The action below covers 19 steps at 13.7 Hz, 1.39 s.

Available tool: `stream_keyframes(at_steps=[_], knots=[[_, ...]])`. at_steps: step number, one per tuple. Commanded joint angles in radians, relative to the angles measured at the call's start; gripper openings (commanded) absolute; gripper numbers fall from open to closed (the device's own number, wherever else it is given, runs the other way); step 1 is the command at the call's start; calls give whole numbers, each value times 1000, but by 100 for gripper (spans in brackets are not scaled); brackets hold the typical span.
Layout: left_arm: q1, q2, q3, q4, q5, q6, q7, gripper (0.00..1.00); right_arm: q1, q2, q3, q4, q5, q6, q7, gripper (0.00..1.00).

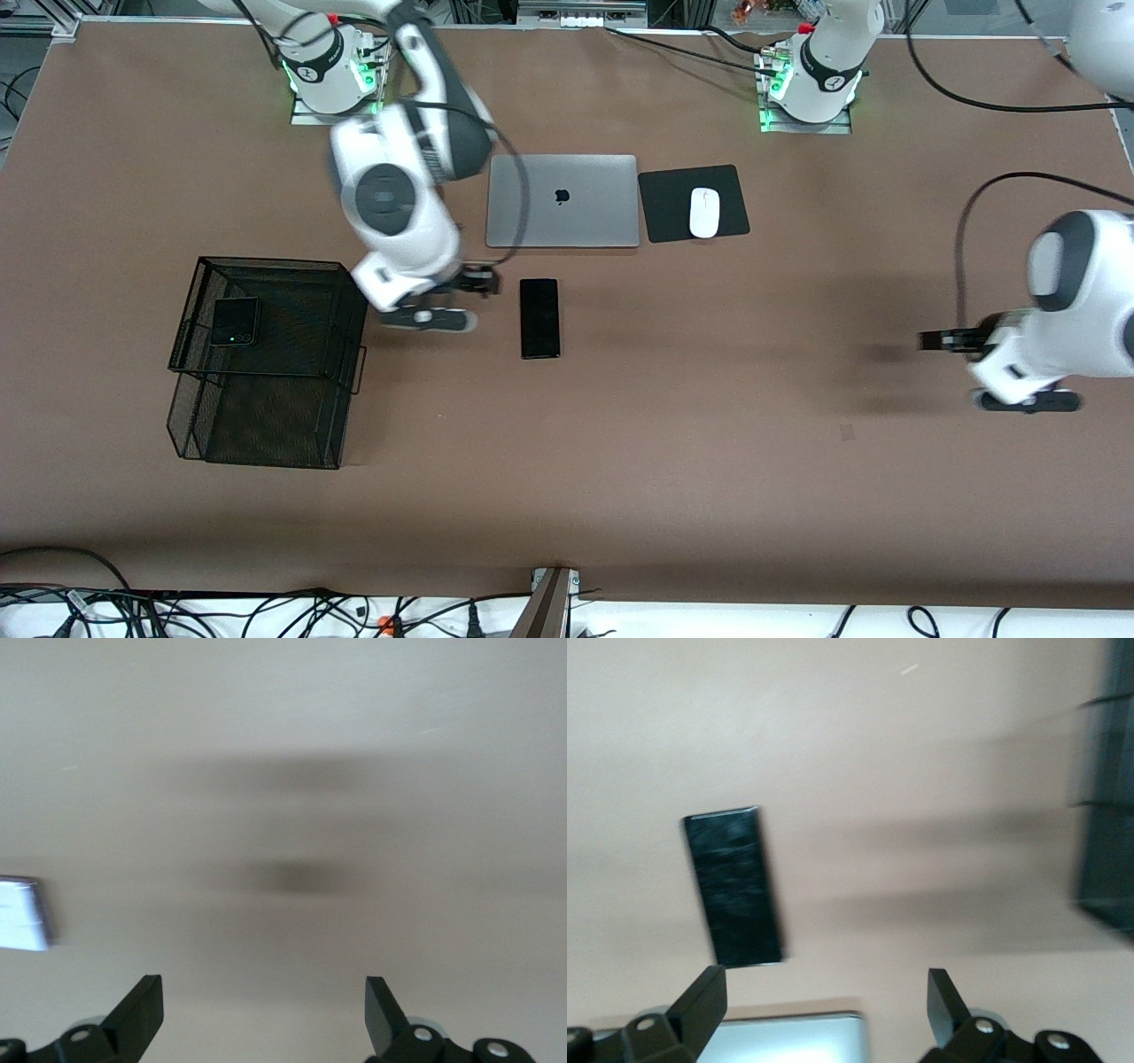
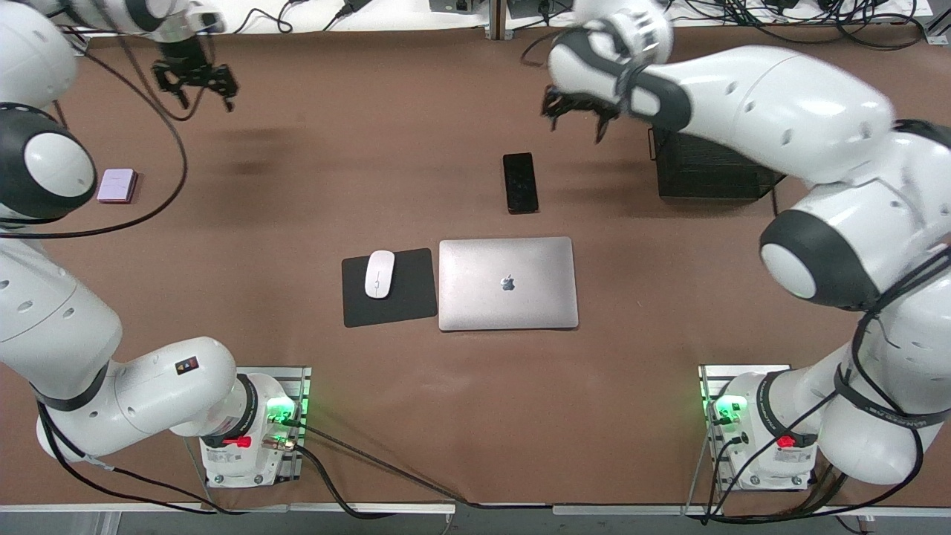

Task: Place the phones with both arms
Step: 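Bring the right gripper back while the left gripper reaches the white phone, then grasp the slab with the right gripper while the left gripper grips the white phone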

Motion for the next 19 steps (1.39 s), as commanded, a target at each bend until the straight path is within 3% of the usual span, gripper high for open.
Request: stream_keyframes(at_steps=[1,3,8,14,15,16,17,18,19], knots=[[141,4,-16,-45,43,87,144,100,54,100,21,37,18,86,99,100],[254,30,-18,-73,43,183,266,100,109,166,21,34,18,169,115,100],[465,112,-19,-154,43,525,455,100,112,264,27,25,13,328,61,100],[531,200,-18,-154,42,652,534,100,109,336,53,22,19,439,46,100],[540,212,-18,-156,42,652,534,100,111,338,53,23,18,440,46,82],[549,225,-19,-156,42,652,535,100,111,335,53,23,16,436,36,39],[551,228,-18,-156,42,653,537,100,109,329,53,25,16,433,24,10],[553,234,-18,-156,42,653,537,100,106,320,53,26,18,427,15,0],[559,238,-18,-154,42,653,537,100,105,306,52,28,18,412,10,0]])
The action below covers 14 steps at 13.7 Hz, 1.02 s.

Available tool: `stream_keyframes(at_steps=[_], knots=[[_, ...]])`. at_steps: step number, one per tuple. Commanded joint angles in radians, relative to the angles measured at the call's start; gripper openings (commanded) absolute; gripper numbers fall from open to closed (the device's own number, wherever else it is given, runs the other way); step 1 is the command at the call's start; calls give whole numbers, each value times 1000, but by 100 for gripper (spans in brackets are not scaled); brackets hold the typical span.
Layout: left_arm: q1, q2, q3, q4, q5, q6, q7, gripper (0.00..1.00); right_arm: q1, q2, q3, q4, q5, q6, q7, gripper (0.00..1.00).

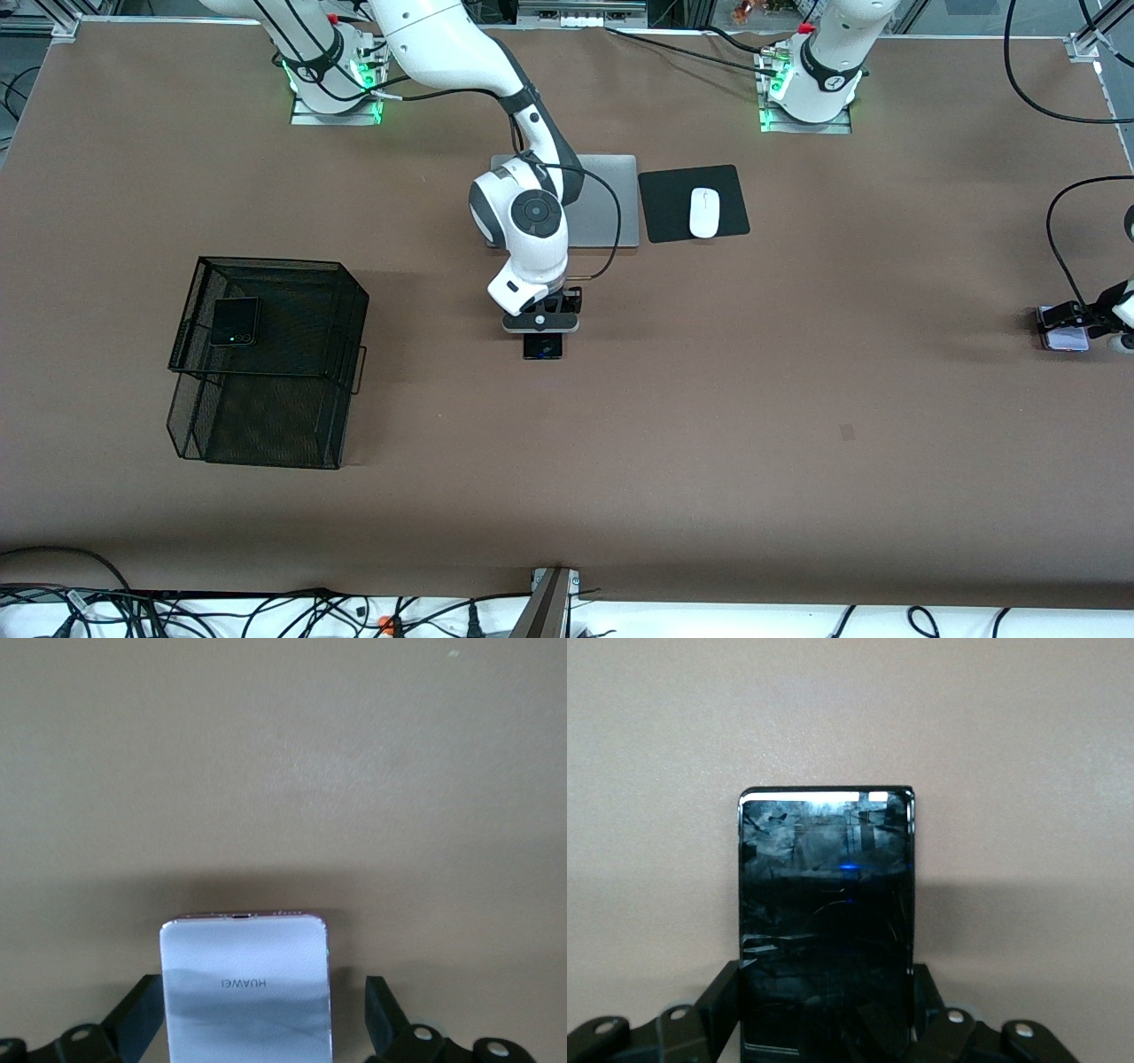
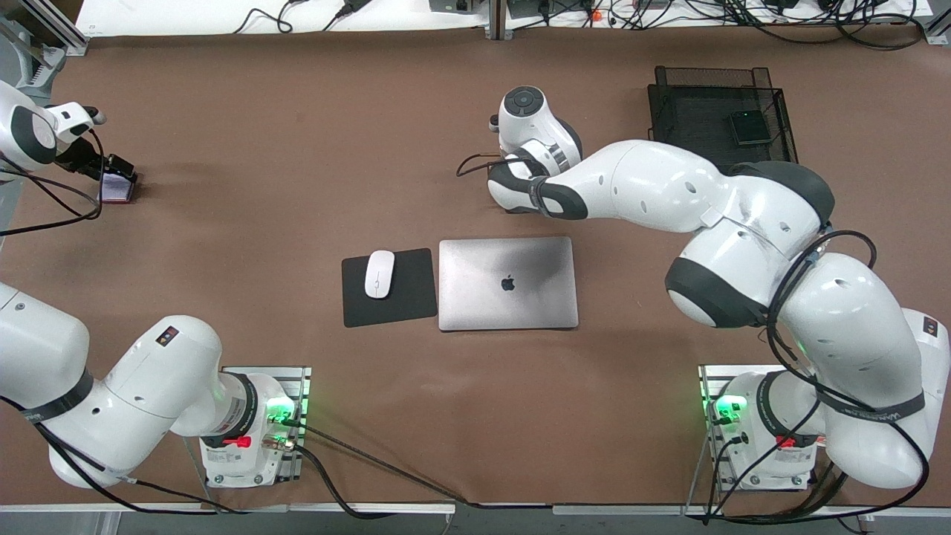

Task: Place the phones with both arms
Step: 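Grasp the slab with the right gripper while the left gripper grips the white phone, then drop the slab in the basket while the left gripper lifts the white phone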

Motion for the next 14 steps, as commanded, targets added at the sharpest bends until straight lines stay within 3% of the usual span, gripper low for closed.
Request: stream_keyframes(at_steps=[1,3,5,6,8,11,14], knots=[[31,12,-18,1,22,13,17,100,-6,-26,0,20,18,-54,-31,0],[34,25,-18,4,21,13,17,100,-8,-98,-12,40,15,-163,-23,0],[52,31,-19,7,16,13,19,100,-6,-190,-69,72,12,-325,-33,0],[45,33,-19,13,18,13,21,82,-8,-238,-102,80,10,-400,-46,0],[42,30,-18,15,23,1,33,28,-8,-319,-191,79,10,-529,-129,0],[40,6,-41,18,22,-48,34,25,-8,-384,-369,50,9,-677,-308,0],[28,-41,-159,68,9,-229,-46,30,-6,-447,-527,-70,9,-666,-517,0]])
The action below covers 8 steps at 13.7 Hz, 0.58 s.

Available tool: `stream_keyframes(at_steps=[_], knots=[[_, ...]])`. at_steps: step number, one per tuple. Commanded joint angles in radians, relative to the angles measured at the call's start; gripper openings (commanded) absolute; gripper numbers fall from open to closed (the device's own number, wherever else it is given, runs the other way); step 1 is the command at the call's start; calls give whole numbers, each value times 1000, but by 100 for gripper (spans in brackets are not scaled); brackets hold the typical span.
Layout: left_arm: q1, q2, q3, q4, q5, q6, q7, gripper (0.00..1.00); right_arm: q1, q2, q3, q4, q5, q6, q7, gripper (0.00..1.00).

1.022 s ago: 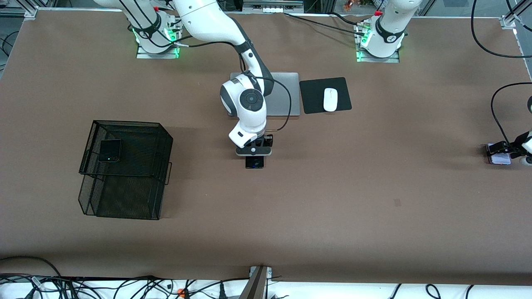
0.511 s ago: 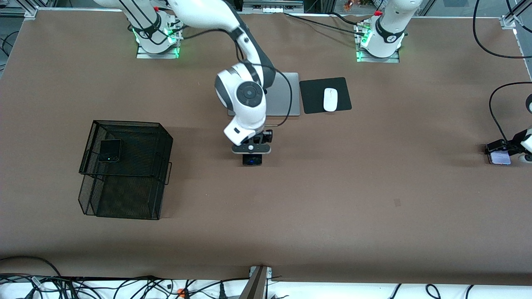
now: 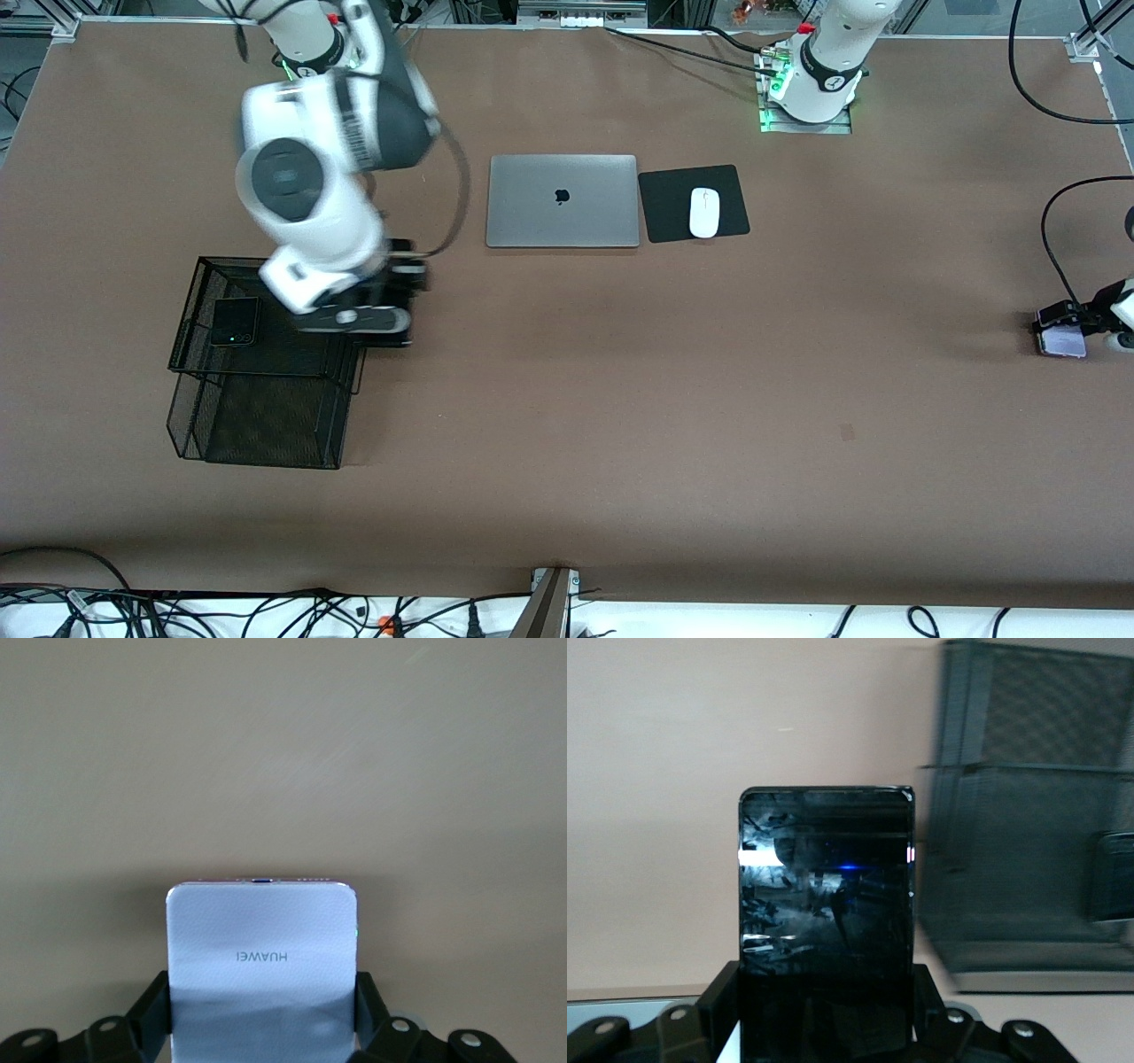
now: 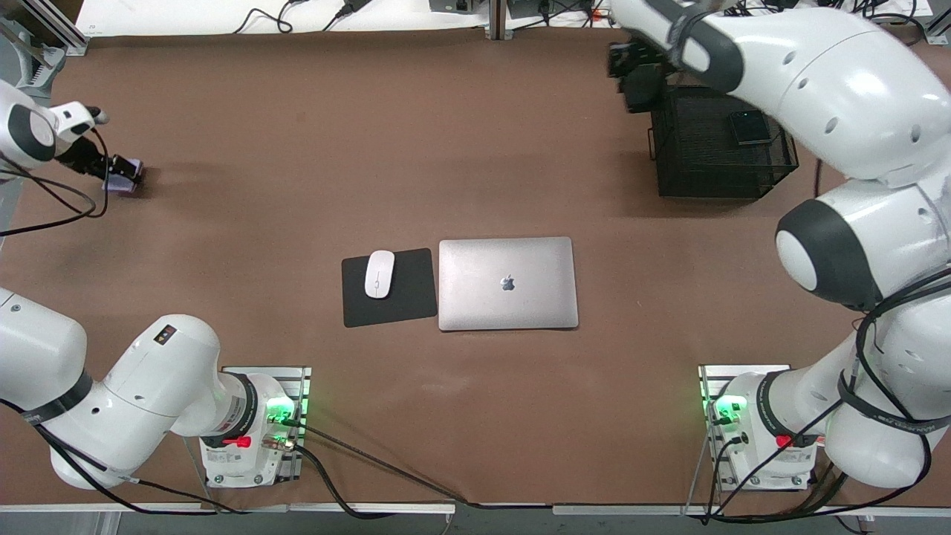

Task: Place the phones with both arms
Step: 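Drop the slab in the basket while the left gripper lifts the white phone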

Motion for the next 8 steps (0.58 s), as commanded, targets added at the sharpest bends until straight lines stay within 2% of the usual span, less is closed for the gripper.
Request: stream_keyframes(at_steps=[1,4,6,8], knots=[[-46,-50,-94,77,19,-216,-104,30,14,-69,-107,-130,9,28,-166,0],[-218,-56,-101,201,19,-405,-235,31,11,-86,-180,-248,21,106,-304,0],[-337,-83,-107,234,10,-514,-365,32,-9,-73,-178,-314,30,169,-320,0],[-487,-128,-105,234,6,-574,-523,32,-22,-21,-175,-337,99,204,-344,0]])
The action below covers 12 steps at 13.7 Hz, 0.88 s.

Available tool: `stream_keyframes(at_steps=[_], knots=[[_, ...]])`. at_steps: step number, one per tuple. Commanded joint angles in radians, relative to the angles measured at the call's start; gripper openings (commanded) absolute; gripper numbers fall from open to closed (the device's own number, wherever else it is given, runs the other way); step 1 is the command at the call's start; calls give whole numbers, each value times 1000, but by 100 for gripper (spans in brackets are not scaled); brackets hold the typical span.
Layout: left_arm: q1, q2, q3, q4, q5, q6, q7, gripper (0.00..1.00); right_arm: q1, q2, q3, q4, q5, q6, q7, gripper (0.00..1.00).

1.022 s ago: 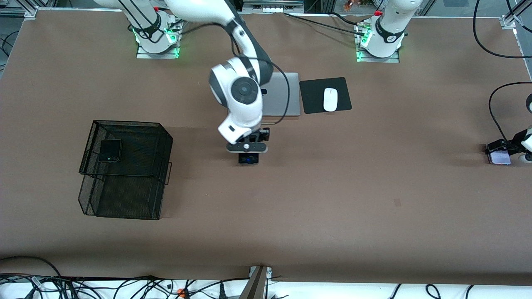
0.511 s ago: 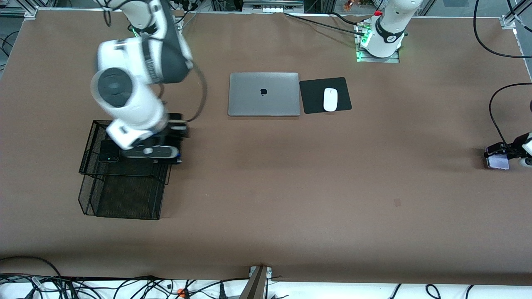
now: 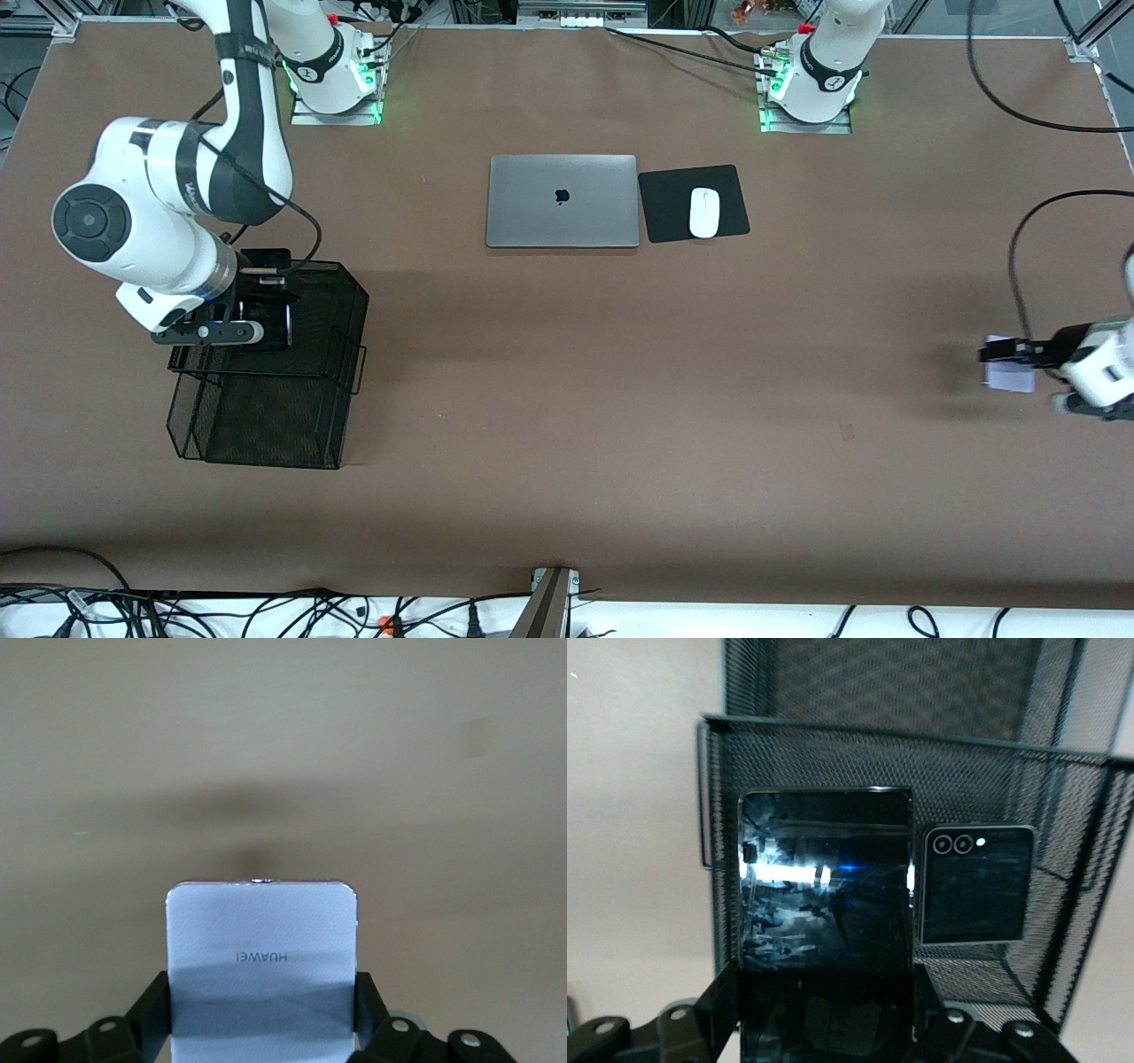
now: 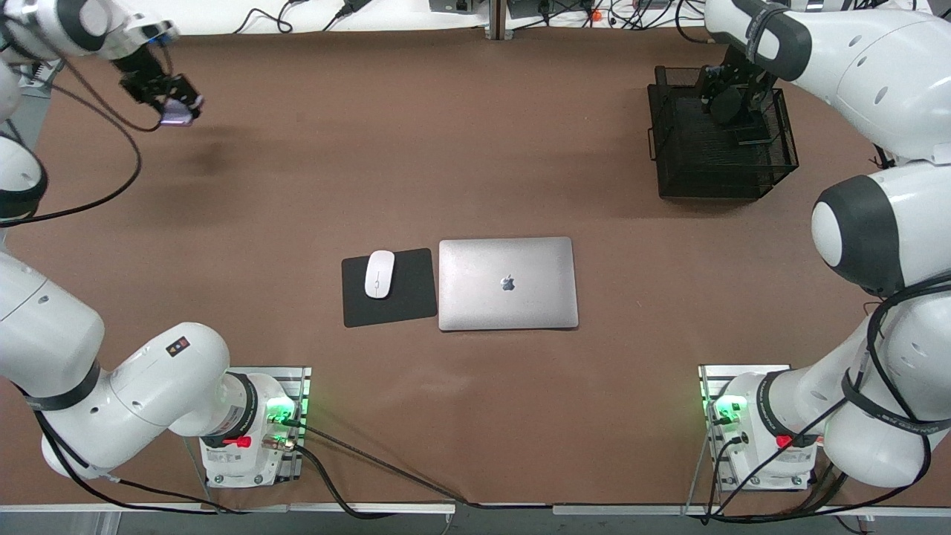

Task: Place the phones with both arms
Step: 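Drop the slab in the basket while the left gripper lifts the white phone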

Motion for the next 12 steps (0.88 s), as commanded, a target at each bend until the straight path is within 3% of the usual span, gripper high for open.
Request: stream_keyframes(at_steps=[1,3,4,5,6,8,12], knots=[[-172,-46,15,10,-5,-80,-136,32,-8,47,3,-24,94,33,-45,0],[-285,-43,3,-9,-86,-103,-254,36,-14,107,4,-23,165,43,-83,0],[-372,-38,-4,-6,-129,-115,-273,37,-16,127,6,-12,177,43,-79,34],[-458,-34,-2,1,-170,-106,-298,36,-20,142,6,-11,196,44,-80,77],[-553,-12,6,11,-180,-83,-340,36,-30,153,6,-3,217,47,-85,100],[-684,23,9,22,-177,10,-510,37,-53,157,4,28,217,40,-88,100],[-821,159,9,19,-189,417,-705,38,-66,151,-5,130,202,-38,-85,100]])
